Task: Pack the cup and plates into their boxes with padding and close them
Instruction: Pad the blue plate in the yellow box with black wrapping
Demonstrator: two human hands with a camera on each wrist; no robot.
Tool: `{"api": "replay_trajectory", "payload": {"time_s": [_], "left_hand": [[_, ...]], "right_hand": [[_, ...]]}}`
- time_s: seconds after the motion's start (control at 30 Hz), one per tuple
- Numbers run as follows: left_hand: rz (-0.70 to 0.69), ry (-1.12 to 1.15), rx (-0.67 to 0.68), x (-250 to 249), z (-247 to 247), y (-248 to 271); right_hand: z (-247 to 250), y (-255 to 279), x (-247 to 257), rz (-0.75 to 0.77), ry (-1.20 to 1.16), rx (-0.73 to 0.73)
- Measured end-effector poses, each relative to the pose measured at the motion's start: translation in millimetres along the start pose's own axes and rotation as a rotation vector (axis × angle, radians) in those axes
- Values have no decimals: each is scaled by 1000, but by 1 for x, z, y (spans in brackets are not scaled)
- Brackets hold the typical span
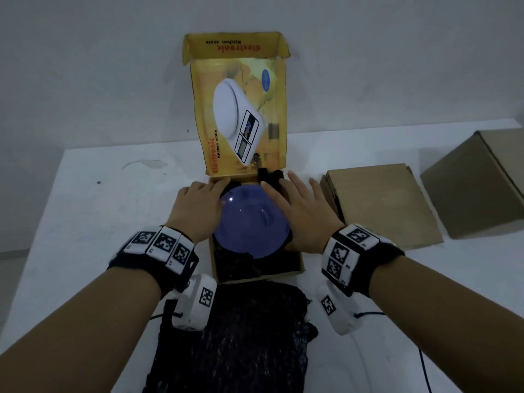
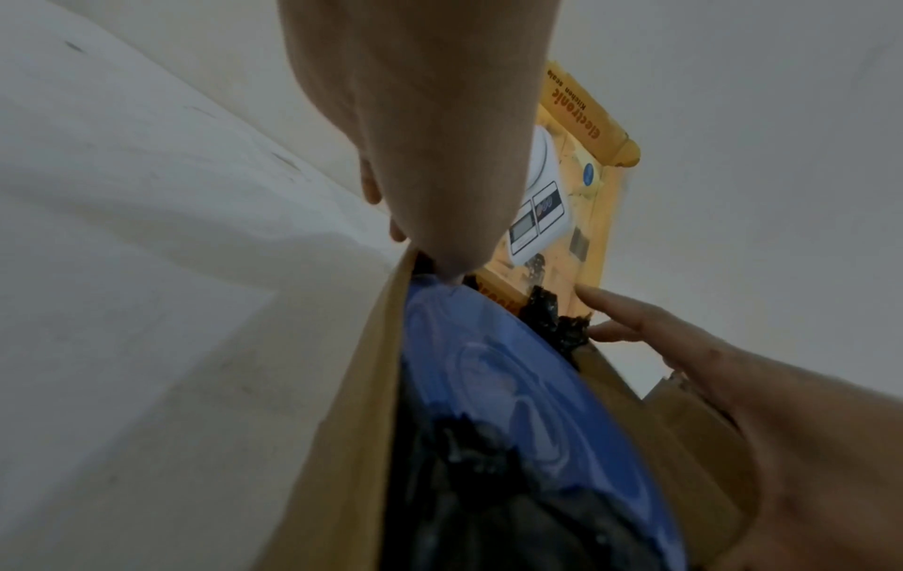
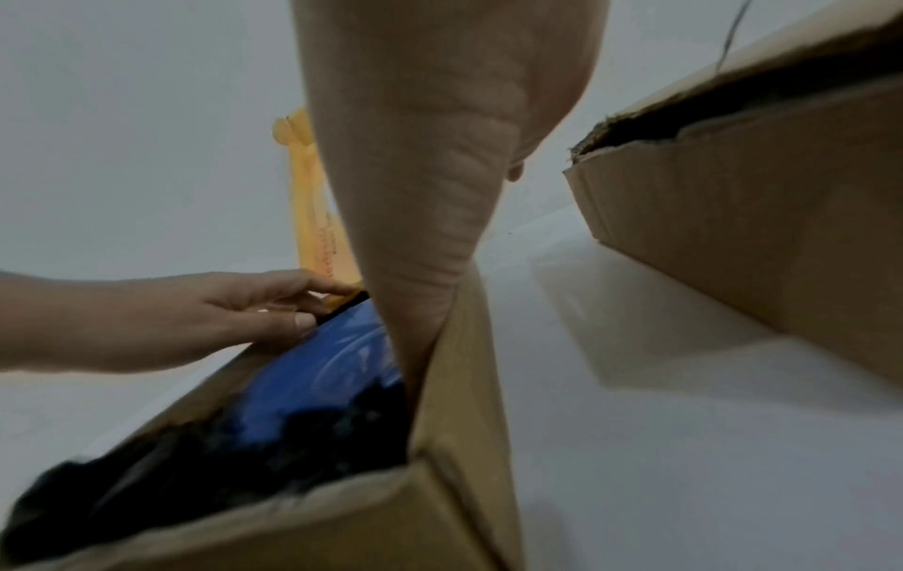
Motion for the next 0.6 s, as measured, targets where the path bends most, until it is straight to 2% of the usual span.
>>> {"api": "replay_trajectory", "payload": {"time_s": [0.07, 0.1, 0.17, 0.2, 0.23, 0.3, 0.33, 0.4, 0.47, 0.5, 0.6], "left_hand": [[-5, 12, 57, 1, -3, 8], [-15, 39, 57, 3, -3, 13], [-12, 168, -2, 6, 0, 25], [6, 250, -33, 9, 0, 31], [31, 331, -49, 14, -2, 37], [78, 483, -37, 21, -8, 48], [95, 539, -17, 23, -12, 52], [92, 605, 28, 22, -18, 58], [60, 652, 40, 18, -17, 62], [55, 662, 40, 18, -17, 62], [60, 660, 54, 19, -17, 59]], "right_hand": [[6, 10, 13, 22, 43, -105], [16, 15, 25, 74, 40, -241], [30, 35, 54, 255, -92, -513], [32, 46, 73, 370, -201, -539], [28, 55, 92, 465, -296, -493], [3, 66, 128, 581, -393, -211], [-16, 70, 141, 620, -350, -39], [-44, 78, 155, 708, -215, 124], [-46, 81, 158, 750, -212, 118], [-41, 82, 156, 747, -245, 67], [-16, 81, 143, 684, -382, -18]]}}
Point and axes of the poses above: each hand's wrist, its own y-axis away from the middle knuckle, its own z-axis out of the back of the hand, x = y × z, the point moved 8 cm from there along -y, towards the middle knuckle, and after that the axes turned 5 degrees about z, right-handed, at the moved point
